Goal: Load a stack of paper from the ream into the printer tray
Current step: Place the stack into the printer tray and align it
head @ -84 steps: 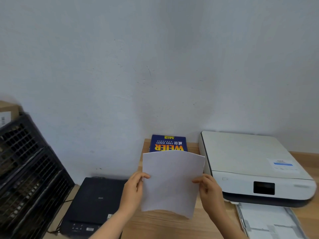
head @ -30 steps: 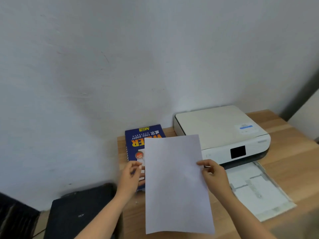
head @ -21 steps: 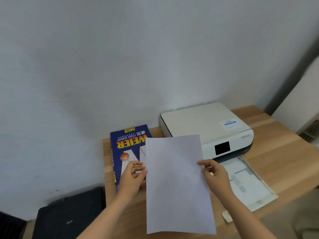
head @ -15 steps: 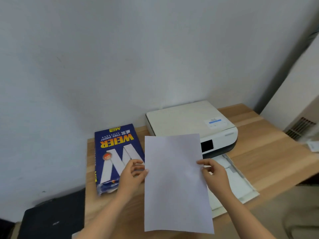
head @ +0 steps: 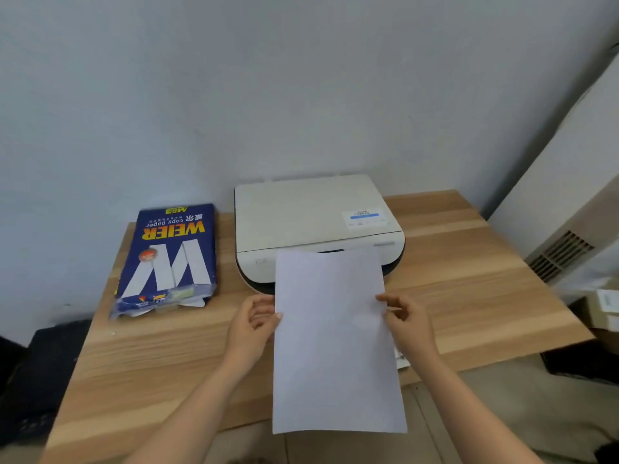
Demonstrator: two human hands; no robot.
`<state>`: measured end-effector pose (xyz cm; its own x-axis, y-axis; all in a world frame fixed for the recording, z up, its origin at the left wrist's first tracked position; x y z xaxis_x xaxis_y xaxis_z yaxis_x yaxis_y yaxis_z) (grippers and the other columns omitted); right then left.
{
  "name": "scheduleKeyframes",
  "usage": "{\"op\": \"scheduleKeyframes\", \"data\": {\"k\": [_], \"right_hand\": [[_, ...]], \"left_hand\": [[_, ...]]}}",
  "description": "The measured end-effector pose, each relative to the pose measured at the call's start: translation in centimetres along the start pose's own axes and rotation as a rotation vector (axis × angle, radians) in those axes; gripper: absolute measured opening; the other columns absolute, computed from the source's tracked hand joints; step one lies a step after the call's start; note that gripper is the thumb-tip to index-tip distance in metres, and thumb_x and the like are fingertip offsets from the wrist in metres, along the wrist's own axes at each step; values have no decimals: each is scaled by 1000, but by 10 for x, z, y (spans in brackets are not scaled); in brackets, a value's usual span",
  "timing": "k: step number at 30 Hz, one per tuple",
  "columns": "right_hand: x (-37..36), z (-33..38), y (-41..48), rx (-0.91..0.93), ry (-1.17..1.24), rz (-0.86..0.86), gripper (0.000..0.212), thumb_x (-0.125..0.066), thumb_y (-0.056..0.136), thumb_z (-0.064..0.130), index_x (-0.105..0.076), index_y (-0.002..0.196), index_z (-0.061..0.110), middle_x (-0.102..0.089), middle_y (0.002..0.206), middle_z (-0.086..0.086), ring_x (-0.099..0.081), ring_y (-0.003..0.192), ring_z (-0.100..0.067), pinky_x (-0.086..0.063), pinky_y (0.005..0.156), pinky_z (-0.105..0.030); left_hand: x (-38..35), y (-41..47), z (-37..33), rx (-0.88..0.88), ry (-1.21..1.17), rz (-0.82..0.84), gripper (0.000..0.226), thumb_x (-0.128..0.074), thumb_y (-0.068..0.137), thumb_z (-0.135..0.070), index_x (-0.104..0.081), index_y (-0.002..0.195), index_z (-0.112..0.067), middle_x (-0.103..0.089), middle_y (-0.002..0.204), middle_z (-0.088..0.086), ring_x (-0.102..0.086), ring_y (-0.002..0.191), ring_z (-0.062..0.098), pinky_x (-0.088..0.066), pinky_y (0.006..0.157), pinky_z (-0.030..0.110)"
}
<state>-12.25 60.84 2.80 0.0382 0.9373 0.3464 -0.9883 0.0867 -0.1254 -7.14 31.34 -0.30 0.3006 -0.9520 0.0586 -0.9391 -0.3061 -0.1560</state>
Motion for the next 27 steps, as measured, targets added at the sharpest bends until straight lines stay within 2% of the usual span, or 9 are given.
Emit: {"op": "scheduleKeyframes", "data": {"k": [4, 6, 10, 15, 18, 22, 24, 27], "right_hand": [[10, -12, 8, -30, 31, 26, 37, -53, 86, -2, -69, 95, 29, -70, 101, 4, -66, 92, -25, -57, 81, -46], [11, -15, 10, -47, 51, 27, 37, -52, 86, -3, -69, 97, 28, -70, 102, 2, -66, 91, -25, -58, 79, -45], [14, -11, 11, -53, 65, 16, 35, -51, 87, -3, -68, 107, 21, -70, 98, -1, -63, 82, -23, -53, 70, -35], [20, -9, 18, -23, 90, -33, 48, -51, 84, -3, -61, 109, 37, -69, 91, -1, -64, 80, -20, -50, 71, -35], [19, -13, 22, -14, 110, -29, 53, -51, 83, -4, -59, 123, 29, -71, 95, -2, -64, 82, -20, -50, 71, -30], [13, -20, 16, -12, 88, 40, 54, -47, 84, -7, -62, 123, 28, -72, 97, 8, -66, 82, -16, -53, 73, -34], [13, -24, 17, -19, 77, 69, 54, -46, 85, -8, -62, 122, 28, -71, 96, 11, -64, 80, -12, -52, 69, -28], [14, -32, 23, -59, 49, 140, 51, -47, 86, -7, -60, 125, 23, -70, 100, 5, -65, 86, -11, -50, 68, -23]], "left_hand": [[-13, -6, -1, 5, 21, -13, 37, -69, 82, -5, -57, 114, -19, -65, 95, 7, -63, 84, 19, -54, 61, 19], [-16, -3, -3, 17, 35, 1, 41, -68, 83, -5, -55, 119, -19, -63, 95, 9, -62, 81, 19, -53, 55, 14], [-17, 6, -4, -2, 76, 29, 45, -69, 83, -9, -55, 125, -18, -67, 100, 11, -67, 87, 28, -56, 64, 24], [-28, 14, -14, -47, 91, 88, 43, -67, 85, -10, -55, 124, -25, -67, 94, 4, -67, 80, 13, -57, 62, 23], [-29, 16, -13, -71, 95, 105, 43, -66, 86, -8, -55, 124, -25, -64, 91, 3, -65, 76, 10, -55, 59, 19], [-28, 8, -3, -76, 132, 75, 47, -66, 85, -8, -55, 125, -32, -67, 95, 4, -63, 81, 17, -56, 75, 31], [-30, 5, 0, -74, 150, 62, 48, -65, 86, -10, -54, 126, -34, -67, 97, 3, -63, 82, 15, -56, 78, 29], [-37, -5, 6, -47, 157, 14, 45, -63, 87, -10, -55, 125, -32, -64, 90, -4, -60, 73, 4, -52, 70, 16]]}}
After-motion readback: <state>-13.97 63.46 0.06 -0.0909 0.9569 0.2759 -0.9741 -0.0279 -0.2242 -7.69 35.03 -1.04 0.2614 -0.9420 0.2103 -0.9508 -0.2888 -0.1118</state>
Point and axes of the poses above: each hand's wrist, its own y-axis towards the middle knuckle, its own x-axis out of the back of the hand, z = x × y, the point moved 7 cm from there along y, towards the middle knuckle
